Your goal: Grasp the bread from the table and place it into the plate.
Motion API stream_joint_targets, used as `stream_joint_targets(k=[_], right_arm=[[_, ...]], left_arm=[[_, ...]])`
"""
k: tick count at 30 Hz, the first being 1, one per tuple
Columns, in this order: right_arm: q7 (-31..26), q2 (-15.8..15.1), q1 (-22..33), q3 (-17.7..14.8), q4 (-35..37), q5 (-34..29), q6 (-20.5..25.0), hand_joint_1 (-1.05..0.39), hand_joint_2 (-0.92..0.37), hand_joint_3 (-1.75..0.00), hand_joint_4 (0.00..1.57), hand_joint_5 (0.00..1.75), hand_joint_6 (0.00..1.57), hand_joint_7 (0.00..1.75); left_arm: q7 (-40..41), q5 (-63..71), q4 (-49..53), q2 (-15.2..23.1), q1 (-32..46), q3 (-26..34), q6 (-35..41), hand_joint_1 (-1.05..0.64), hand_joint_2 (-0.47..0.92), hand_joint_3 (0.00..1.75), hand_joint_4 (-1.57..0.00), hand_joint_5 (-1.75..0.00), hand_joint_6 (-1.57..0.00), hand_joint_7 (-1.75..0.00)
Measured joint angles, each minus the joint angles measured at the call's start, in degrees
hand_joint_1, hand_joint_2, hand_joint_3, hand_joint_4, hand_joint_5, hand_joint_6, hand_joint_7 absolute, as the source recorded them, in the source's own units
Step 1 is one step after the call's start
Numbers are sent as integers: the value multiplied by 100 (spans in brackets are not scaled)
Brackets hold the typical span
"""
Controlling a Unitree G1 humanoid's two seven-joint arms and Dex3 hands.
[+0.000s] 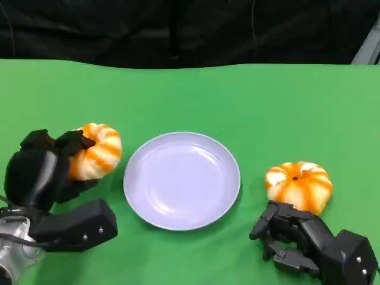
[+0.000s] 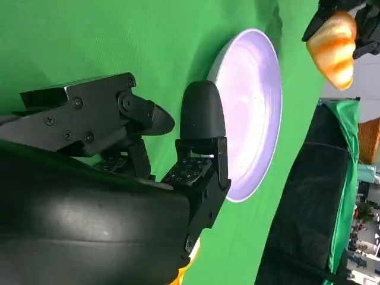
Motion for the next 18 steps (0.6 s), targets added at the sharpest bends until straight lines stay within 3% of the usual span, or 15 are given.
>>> stream_joint_targets(k=[4,7,15,17,18], right_arm=[[13,0,-20,-7,27,12,-2,5,-85,-70,69,170,72,137],[54,1,-29,-21,32,29,11,5,-84,-71,69,170,72,137],[24,0,-32,-15,32,-10,10,5,-84,-72,69,170,71,137],[22,0,-32,-14,32,-9,8,6,-84,-73,68,171,71,138],[22,0,-33,-17,33,-8,7,6,-84,-73,68,171,71,138]], left_arm=[[40,-1,-98,9,46,20,-59,-5,87,0,-66,-138,-96,-78],[154,1,-381,36,178,37,-323,-5,87,1,-73,-126,-102,-69],[195,13,-934,26,398,89,-724,-5,87,0,-80,-113,-108,-59],[193,15,-1003,20,442,110,-734,-4,88,1,-85,-102,-113,-50],[192,15,-1050,3,470,113,-758,-3,89,1,-83,-107,-114,-47]])
